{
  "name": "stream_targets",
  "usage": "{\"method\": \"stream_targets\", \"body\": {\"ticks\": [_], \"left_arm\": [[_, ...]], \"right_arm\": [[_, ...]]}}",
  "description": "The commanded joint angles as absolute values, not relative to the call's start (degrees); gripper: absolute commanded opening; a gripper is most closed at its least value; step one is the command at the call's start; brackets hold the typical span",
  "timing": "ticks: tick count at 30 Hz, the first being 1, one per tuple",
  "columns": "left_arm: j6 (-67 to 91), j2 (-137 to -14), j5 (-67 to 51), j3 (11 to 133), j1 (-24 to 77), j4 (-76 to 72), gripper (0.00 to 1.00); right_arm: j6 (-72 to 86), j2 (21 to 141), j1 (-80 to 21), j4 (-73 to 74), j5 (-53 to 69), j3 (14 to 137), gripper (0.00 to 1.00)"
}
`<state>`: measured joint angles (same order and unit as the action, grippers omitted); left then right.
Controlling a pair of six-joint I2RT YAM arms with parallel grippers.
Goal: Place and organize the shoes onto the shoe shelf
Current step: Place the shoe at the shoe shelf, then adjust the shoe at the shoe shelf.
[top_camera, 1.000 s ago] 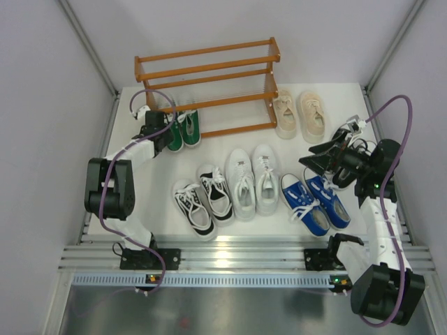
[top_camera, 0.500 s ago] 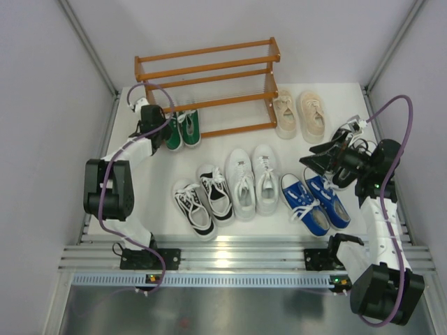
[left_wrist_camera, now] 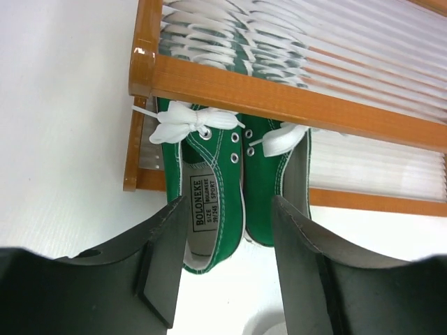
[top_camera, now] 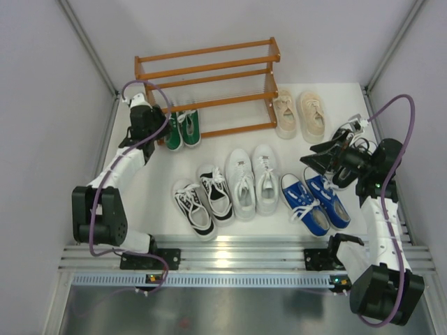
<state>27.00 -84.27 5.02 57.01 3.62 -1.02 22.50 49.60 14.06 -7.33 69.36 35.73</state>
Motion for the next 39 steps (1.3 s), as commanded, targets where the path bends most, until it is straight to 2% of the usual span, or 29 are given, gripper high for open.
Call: {"method": "stream_targets", "body": {"ticks": [1, 4, 7, 11, 18, 29, 39], "left_arm": [[24.09, -80.08, 2.99, 54.77, 3.34, -0.26, 0.55], [23.47, -77.53, 0.36, 53.35, 3.34, -0.26, 0.51], [23.99, -75.59, -10.35, 51.33, 3.51, -0.26, 0.4], [24.61, -74.88, -14.68, 51.5, 6.23, -0.26, 0.38], [18.91, -80.66, -5.11, 56.24, 15.81, -0.26, 0.42], [12.13, -94.12, 9.64, 67.49, 19.6, -0.26, 0.44], [8.97, -100.28, 15.63, 67.42, 20.39, -4.83, 0.44]], "right_arm": [[21.27, 48.52, 14.94, -9.49, 70.49, 38.67, 0.99], [21.27, 48.43, 14.94, -9.58, 70.58, 38.58, 0.99], [21.36, 48.43, 15.03, -9.75, 70.66, 38.5, 1.0], [21.36, 48.52, 14.94, -9.93, 70.66, 38.5, 0.99], [21.27, 48.87, 15.03, -10.02, 70.66, 38.5, 0.99], [21.27, 49.13, 15.03, -10.02, 70.93, 38.5, 0.99], [21.27, 49.66, 15.03, -10.02, 71.02, 38.5, 0.99]]}}
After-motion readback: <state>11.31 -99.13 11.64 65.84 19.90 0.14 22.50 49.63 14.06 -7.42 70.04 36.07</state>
